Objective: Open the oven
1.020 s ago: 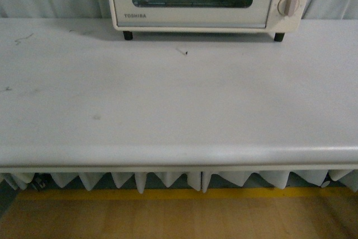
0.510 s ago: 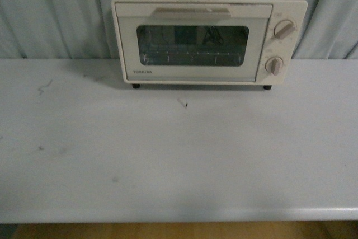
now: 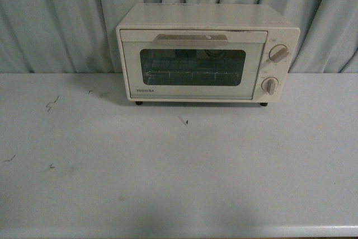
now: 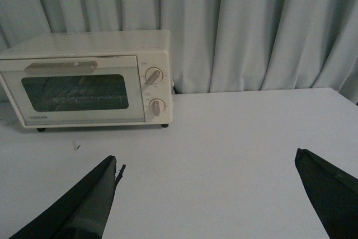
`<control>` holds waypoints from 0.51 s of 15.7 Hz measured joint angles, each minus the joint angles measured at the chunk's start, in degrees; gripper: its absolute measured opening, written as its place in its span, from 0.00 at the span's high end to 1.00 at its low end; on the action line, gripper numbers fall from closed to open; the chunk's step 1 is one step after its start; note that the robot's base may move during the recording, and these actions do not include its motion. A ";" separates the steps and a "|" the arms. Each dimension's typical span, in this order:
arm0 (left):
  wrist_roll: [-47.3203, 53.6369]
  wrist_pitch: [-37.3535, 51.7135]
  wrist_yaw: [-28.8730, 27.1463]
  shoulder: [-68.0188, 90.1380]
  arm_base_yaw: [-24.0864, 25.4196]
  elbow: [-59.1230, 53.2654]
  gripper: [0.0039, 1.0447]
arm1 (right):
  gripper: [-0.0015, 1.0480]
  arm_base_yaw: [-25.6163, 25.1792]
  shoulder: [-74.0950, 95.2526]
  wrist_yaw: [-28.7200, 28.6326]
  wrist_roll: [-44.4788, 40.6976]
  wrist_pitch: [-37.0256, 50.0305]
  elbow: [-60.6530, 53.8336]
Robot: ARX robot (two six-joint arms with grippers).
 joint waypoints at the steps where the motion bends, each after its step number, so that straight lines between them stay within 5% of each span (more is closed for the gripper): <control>1: 0.00 -0.02 0.00 0.00 0.00 0.00 0.06 | 0.06 0.00 0.00 0.00 0.00 0.00 0.00; 8: 0.00 0.00 0.00 0.00 0.00 0.00 0.06 | 0.06 0.00 0.00 0.00 0.00 -0.02 0.00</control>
